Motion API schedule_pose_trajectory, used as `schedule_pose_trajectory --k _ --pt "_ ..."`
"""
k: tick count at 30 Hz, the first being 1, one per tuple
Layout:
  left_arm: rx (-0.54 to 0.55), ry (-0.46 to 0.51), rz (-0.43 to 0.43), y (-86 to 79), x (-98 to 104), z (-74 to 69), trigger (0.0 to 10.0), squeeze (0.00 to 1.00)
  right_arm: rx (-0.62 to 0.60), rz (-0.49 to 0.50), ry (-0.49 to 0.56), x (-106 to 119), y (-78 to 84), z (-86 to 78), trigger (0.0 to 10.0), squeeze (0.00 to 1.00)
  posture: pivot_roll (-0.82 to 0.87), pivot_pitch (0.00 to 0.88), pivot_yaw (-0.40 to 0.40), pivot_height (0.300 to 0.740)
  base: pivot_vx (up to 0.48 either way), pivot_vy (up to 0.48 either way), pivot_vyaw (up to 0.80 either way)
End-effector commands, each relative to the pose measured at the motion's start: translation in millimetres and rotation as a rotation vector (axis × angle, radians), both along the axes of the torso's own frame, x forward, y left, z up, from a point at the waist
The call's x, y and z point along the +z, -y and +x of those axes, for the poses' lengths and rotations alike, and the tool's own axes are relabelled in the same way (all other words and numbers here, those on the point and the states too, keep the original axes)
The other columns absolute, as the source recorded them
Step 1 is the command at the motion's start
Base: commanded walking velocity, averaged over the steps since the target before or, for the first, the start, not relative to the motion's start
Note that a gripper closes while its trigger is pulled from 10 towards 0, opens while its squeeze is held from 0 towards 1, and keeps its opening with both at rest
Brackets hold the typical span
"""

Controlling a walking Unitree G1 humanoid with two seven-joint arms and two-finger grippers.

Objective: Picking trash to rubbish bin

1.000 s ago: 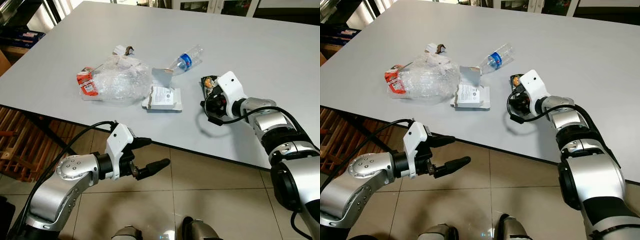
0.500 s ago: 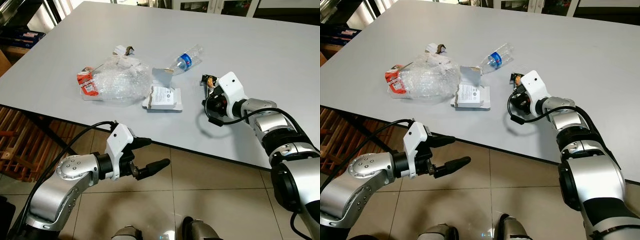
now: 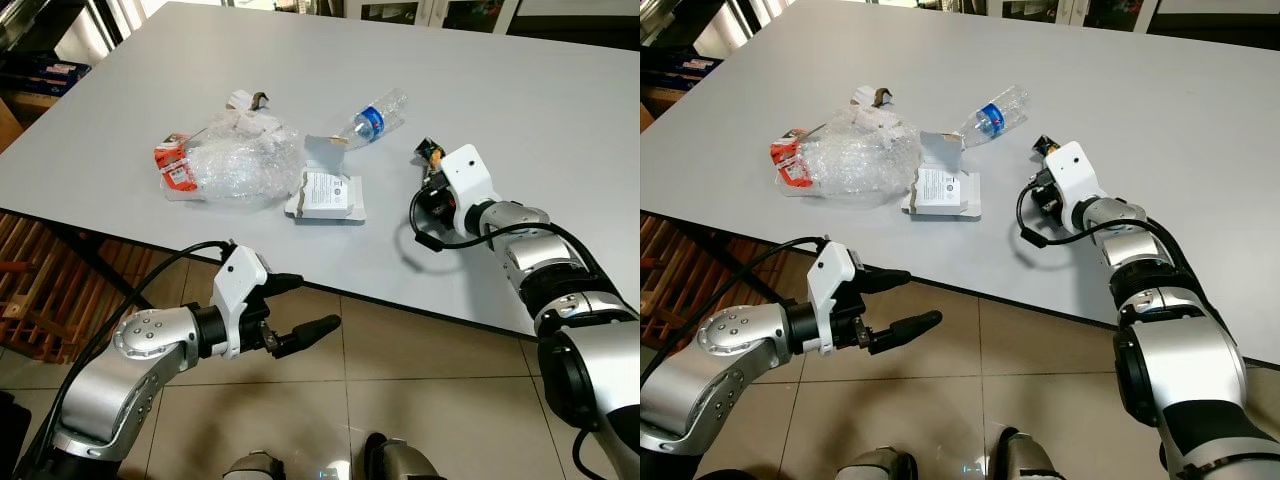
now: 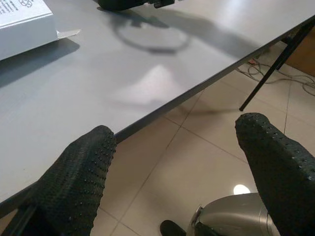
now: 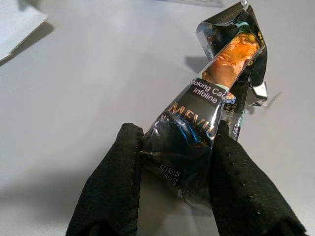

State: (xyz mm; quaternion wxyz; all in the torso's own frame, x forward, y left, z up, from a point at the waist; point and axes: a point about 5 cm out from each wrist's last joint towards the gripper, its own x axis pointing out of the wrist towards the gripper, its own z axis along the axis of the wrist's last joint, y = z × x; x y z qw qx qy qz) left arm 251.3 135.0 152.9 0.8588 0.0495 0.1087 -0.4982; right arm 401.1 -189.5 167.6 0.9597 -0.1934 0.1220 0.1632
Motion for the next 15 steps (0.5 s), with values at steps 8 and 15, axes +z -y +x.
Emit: schedule_pose_trajectory --k 8,15 --pt "0.004 0.015 -0.001 0.2 2.5 4.6 10.0 0.0 -0.067 0.052 0.037 -11.7 0.0 -4.3 0.0 0.0 0.14 0.194 0.044 0.74 0.0 0.0 0.0" --pt "0.004 0.028 -0.002 0.6 3.3 9.4 10.0 0.0 -0.106 0.05 0.187 4.6 0.1 -2.1 0.0 0.0 0.12 0.173 0.048 0.74 0.0 0.0 0.0"
